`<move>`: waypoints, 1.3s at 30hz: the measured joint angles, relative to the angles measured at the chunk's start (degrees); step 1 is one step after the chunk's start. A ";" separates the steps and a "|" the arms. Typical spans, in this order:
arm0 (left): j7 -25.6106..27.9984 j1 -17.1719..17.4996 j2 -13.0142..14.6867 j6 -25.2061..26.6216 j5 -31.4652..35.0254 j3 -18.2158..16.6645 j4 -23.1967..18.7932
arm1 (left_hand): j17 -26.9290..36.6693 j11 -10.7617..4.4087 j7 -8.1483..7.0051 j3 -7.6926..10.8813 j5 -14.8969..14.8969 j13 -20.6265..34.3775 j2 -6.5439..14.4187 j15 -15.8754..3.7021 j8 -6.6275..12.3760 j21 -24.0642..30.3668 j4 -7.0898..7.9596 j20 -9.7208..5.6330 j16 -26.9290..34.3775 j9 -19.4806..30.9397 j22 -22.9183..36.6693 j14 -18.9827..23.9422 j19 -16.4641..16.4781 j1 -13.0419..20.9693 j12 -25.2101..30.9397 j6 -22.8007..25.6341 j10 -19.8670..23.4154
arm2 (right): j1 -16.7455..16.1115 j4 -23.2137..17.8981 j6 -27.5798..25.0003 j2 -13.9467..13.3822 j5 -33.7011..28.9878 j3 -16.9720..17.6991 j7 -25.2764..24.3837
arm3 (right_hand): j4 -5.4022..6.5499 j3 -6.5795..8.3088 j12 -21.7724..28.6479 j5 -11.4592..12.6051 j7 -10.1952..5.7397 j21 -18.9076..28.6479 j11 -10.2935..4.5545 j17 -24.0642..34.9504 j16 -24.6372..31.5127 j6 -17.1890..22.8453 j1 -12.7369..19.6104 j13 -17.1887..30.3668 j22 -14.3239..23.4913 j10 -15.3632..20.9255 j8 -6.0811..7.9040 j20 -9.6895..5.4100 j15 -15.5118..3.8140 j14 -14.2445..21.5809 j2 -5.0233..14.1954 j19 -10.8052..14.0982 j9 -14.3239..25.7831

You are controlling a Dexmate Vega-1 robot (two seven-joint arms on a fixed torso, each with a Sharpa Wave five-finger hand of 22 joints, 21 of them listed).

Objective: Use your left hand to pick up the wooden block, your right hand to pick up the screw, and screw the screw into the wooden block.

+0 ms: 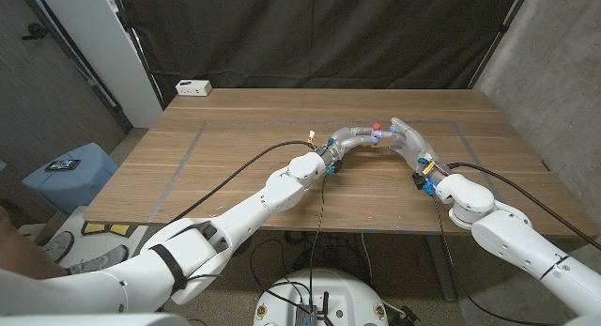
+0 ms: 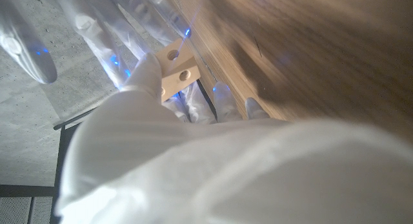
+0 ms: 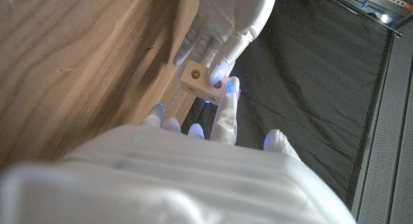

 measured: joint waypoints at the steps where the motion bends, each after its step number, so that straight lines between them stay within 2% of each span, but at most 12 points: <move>1: 0.00 0.00 0.00 0.00 0.00 0.00 0.01 | 0.00 0.00 0.00 0.00 0.00 0.00 0.01 0.00 0.00 0.00 0.00 0.00 0.00 0.00 0.00 0.00 0.00 0.01 0.00 0.00 -0.01 | 0.02 0.02 0.01 0.03 0.02 -0.02 0.00 | 0.00 0.00 0.00 0.00 0.14 0.00 0.00 0.00 0.00 0.44 0.00 0.00 0.00 0.18 0.11 0.00 -0.11 -0.12 0.00 0.00 0.00; 9: 0.02 0.04 -0.02 -0.03 -0.01 -0.01 0.17 | -0.16 -0.16 0.00 -0.01 -0.02 0.01 -0.08 0.00 -0.01 0.00 -0.01 0.00 0.00 -0.02 0.00 0.00 0.00 0.51 0.01 0.00 -0.21 | -0.32 -0.02 0.13 0.13 0.09 0.10 -0.57 | -0.17 0.17 0.00 0.00 0.38 0.00 0.16 0.00 0.34 2.21 0.31 0.01 0.00 1.59 0.11 -0.12 -0.61 0.02 0.31 0.75 0.16; 14: 0.02 0.10 -0.02 -0.17 -0.02 -0.02 0.17 | -0.16 -0.14 0.00 -0.02 -0.04 0.02 -0.08 0.00 -0.01 0.00 -0.02 0.00 0.00 -0.03 0.00 0.00 0.00 0.51 0.02 0.00 -0.22 | -0.91 -0.41 0.21 0.14 0.09 0.69 -1.46 | -0.31 0.31 0.00 0.00 0.25 0.04 1.09 -0.25 0.34 2.08 0.61 0.01 0.00 2.70 -0.15 -0.30 -0.60 0.02 0.00 1.57 0.16; 18: 0.03 0.20 0.09 -0.17 0.03 -0.02 -0.06 | -0.16 -0.05 -0.13 -0.04 -0.04 0.04 -0.08 0.00 -0.01 0.00 -0.03 0.00 0.00 -0.05 0.00 0.00 0.00 0.51 0.02 0.13 -0.31 | -1.37 -0.67 0.27 0.13 0.02 1.17 -2.13 | -0.31 0.31 0.00 0.00 0.15 0.45 1.26 -0.27 0.34 1.98 0.91 0.01 0.00 2.87 -0.29 -0.73 -0.60 0.02 0.30 2.16 0.16; 25: 0.09 0.51 0.46 -0.09 0.14 -0.01 -0.90 | -0.16 -0.06 -0.33 -0.07 -0.05 0.04 -0.09 0.00 0.25 0.00 -0.06 0.00 0.00 -0.12 0.00 0.00 0.00 0.51 0.03 0.33 -0.30 | -2.07 -0.98 0.54 0.18 -0.49 1.89 -3.30 | -0.73 0.37 0.00 0.00 0.16 0.45 1.41 -0.27 0.34 1.98 0.91 0.01 0.01 3.63 -0.95 -1.35 -0.60 0.02 0.30 3.20 0.16; 32: 0.20 0.83 0.86 0.31 0.22 0.07 -1.92 | -0.16 0.14 -0.65 -0.09 -0.10 0.04 -0.32 0.00 0.25 0.00 -0.08 0.00 0.00 -0.07 0.00 0.00 0.00 0.74 0.03 0.65 -0.08 | -2.46 -1.14 0.89 0.47 -1.08 2.33 -4.13 | -1.03 0.55 0.00 0.00 -0.78 0.45 1.41 -0.27 0.34 1.00 0.90 0.02 0.01 3.62 -1.82 -1.65 -0.59 0.02 0.30 3.70 0.16; 39: 0.36 1.15 1.26 0.65 0.31 0.11 -2.88 | -0.16 0.14 -0.64 -0.15 -0.13 0.06 -0.32 0.00 0.46 0.00 -0.14 0.00 0.00 -0.07 0.00 0.00 0.00 0.73 0.06 0.64 -0.08 | -2.53 -1.05 1.39 0.86 -1.58 2.48 -4.47 | -1.03 0.55 -0.25 0.00 -0.86 0.45 1.41 -0.27 0.34 -0.30 0.90 0.02 0.01 3.62 -2.54 -1.33 -0.59 0.02 0.30 4.00 0.16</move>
